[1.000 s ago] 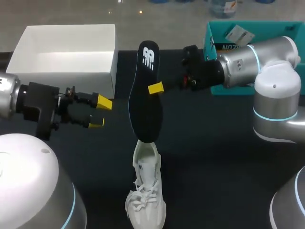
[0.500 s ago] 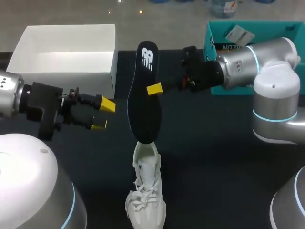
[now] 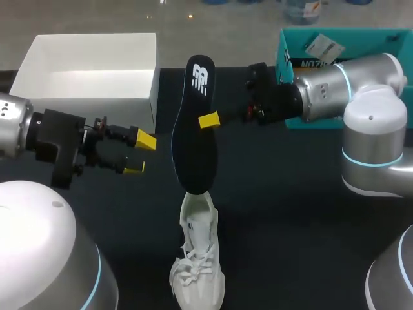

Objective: Take the shoe out of the shoebox, open the shoe tongue, remove and reinsert the insole, then place the shoe into the shoebox

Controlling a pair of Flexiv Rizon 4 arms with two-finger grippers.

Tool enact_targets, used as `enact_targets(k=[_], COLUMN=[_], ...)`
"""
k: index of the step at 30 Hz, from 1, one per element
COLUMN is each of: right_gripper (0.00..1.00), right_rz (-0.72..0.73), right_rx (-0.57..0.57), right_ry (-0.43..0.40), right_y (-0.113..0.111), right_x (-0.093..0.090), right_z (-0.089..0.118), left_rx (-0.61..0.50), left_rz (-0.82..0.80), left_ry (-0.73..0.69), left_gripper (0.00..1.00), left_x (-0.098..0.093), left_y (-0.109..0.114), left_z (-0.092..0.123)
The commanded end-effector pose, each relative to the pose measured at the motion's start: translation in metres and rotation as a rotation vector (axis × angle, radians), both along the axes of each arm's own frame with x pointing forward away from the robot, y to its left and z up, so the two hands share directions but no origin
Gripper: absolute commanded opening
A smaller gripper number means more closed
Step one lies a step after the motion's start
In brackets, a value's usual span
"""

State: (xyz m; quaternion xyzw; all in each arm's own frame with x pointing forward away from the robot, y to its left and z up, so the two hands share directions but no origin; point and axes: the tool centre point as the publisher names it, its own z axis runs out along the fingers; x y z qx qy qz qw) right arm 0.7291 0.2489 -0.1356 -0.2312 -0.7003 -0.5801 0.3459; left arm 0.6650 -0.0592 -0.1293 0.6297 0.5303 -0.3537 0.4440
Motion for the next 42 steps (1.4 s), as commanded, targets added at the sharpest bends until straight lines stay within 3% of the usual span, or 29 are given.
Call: enact_targets(k=[1, 18, 23, 28, 29, 33, 42], right_gripper=[0.0, 0.0, 0.0, 0.0, 0.0, 0.0, 0.0], right_rz=[-0.002, -0.002, -0.002, -0.002, -0.002, -0.002, -0.002], right_rx=[-0.001, -0.001, -0.001, -0.001, -0.001, -0.001, -0.001], right_ry=[-0.001, -0.001, -0.001, -0.001, -0.001, -0.001, -0.001], right_y=[0.001, 0.001, 0.001, 0.001, 0.001, 0.001, 0.001], right_x=[-0.001, -0.001, -0.001, -0.001, -0.001, -0.001, -0.001], right_z=[-0.001, -0.001, -0.001, -0.001, -0.001, -0.001, -0.001], left_rx=[0.002, 0.002, 0.081, 0.202, 0.178, 0.223, 0.299], left_rz=[-0.003, -0.003, 0.067, 0.161, 0.157, 0.201, 0.305], left_ry=[0.0, 0.0, 0.092, 0.181, 0.213, 0.309, 0.557], left_gripper=[1.0, 1.0, 1.0, 1.0, 1.0, 1.0, 1.0], left_x=[0.002, 0.002, 0.006, 0.0, -0.001, -0.01, -0.034], left_y=[0.0, 0.0, 0.037, 0.058, 0.062, 0.078, 0.117], left_z=[0.0, 0.0, -0.009, -0.012, -0.012, -0.016, -0.049])
